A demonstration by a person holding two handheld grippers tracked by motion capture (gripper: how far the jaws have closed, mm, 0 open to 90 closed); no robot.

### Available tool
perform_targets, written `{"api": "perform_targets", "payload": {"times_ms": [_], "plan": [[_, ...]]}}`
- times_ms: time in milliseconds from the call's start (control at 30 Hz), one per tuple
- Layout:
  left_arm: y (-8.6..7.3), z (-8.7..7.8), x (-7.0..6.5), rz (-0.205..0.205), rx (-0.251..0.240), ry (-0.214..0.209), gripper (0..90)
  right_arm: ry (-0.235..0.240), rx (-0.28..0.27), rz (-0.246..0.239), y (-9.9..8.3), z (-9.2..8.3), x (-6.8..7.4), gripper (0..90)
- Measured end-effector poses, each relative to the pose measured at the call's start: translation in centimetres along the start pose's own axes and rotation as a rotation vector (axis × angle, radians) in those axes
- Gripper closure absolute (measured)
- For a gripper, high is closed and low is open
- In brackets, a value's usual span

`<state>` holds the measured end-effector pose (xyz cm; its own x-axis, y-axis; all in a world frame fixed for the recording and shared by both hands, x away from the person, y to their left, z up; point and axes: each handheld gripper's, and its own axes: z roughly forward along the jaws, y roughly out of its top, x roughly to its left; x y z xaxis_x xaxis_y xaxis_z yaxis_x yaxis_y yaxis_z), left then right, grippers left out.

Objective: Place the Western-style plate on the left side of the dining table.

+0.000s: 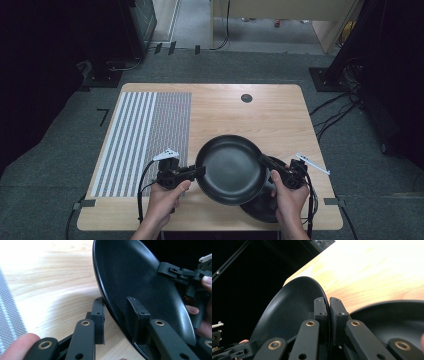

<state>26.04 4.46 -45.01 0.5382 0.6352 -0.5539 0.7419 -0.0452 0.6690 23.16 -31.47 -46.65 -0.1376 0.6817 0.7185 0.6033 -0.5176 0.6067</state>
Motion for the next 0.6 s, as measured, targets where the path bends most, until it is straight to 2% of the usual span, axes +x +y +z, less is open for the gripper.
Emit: {"api": "perform_targets", "payload": {"times_ms": [67,233,600], "plan": [[0.2,-0.5,0.5,-0.009,-0.009,0.003,69.6,0.006,0.005,-0.007,0.2,0.8,0.7,85.3],[0.6,-1.3,1.3,-0.016,-0.017,0.012,69.6,0.014,0.016,-0.015,0.4,1.9,1.5,85.4],[1.5,-3.6,3.3,-0.043,-0.058,0.059,69.5,0.039,0.042,-0.033,0.6,5.2,3.8,85.3]]}}
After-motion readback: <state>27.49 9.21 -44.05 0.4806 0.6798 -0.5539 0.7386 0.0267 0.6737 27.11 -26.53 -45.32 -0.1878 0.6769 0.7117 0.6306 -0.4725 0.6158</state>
